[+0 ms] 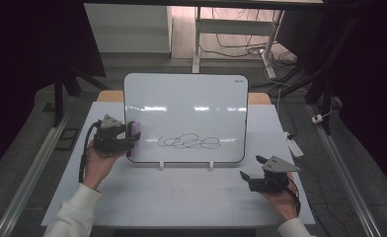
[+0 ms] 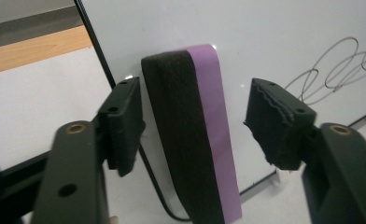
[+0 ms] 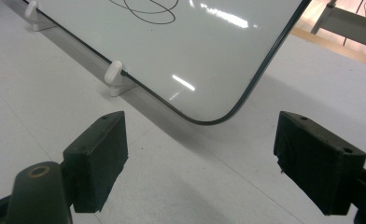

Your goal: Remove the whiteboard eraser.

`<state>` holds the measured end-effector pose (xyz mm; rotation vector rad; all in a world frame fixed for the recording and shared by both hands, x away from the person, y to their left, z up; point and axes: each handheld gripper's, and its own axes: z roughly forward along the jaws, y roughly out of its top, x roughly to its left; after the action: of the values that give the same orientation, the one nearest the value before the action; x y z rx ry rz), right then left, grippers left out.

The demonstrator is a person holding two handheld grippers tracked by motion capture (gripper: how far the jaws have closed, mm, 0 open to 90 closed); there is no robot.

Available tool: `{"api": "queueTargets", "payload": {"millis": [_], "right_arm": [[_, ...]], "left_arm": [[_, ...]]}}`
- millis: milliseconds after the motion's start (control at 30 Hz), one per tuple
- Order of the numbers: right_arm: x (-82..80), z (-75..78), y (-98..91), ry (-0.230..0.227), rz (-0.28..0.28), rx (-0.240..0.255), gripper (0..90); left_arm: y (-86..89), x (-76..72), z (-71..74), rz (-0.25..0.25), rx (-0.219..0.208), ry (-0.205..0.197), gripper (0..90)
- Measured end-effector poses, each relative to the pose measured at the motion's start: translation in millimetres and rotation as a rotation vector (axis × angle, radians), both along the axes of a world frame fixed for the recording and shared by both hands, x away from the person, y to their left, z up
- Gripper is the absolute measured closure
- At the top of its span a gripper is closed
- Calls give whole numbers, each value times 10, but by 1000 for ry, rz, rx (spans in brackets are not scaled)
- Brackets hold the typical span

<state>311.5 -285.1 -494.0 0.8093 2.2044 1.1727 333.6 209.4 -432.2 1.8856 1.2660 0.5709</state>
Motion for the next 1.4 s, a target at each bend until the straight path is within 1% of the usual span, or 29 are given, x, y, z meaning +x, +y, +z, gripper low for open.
{"api": "queueTargets", "payload": {"millis": [67, 133, 167, 200, 267, 400, 533, 667, 733, 867, 933, 1000, 1167, 1300, 1400], "right_arm": [[-1, -1, 2, -1, 0, -3, 170], [-2, 1, 5, -5, 2, -11, 170], [-3, 4, 4, -8, 0, -10, 170], [-3, 4, 4, -8, 0, -10, 170], [-4, 8, -3, -10, -4, -7, 170], [-6, 7, -7, -11, -7, -5, 172], [-11, 7, 11, -15, -3, -14, 172], [-16, 14, 20, -24, -1, -19, 173], [-17, 14, 14, -26, -5, -15, 176], [-26, 24, 9, -34, -9, -9, 179], [-26, 26, 8, -36, -8, -10, 179], [-28, 30, 8, -38, -7, -6, 180], [-31, 31, 15, -41, -8, -1, 181], [-36, 28, 29, -41, -5, 0, 182], [-39, 28, 41, -42, -2, 0, 182]], "left_arm": [[-5, 15, -6, 7, 1, 3, 396], [-12, 49, -28, 16, 3, 18, 451], [-12, 49, -28, 16, 3, 18, 480], [-14, 55, -34, 18, 7, 20, 480], [-15, 62, -38, 13, -6, 25, 523], [-20, 52, -28, 36, -18, 35, 568], [-22, 36, -14, 47, -29, 45, 585], [-18, -52, 78, 13, -65, 37, 594], [-26, -109, 130, 3, -62, 20, 595], [-58, -187, 184, -34, -77, -1, 595], [-78, -216, 192, -73, -91, -12, 595], [-103, -245, 194, -89, -81, -19, 595], [-144, -292, 185, -126, -87, -26, 594], [-169, -317, 162, -168, -107, -29, 594], [-195, -331, 150, -188, -119, -27, 594]]}}
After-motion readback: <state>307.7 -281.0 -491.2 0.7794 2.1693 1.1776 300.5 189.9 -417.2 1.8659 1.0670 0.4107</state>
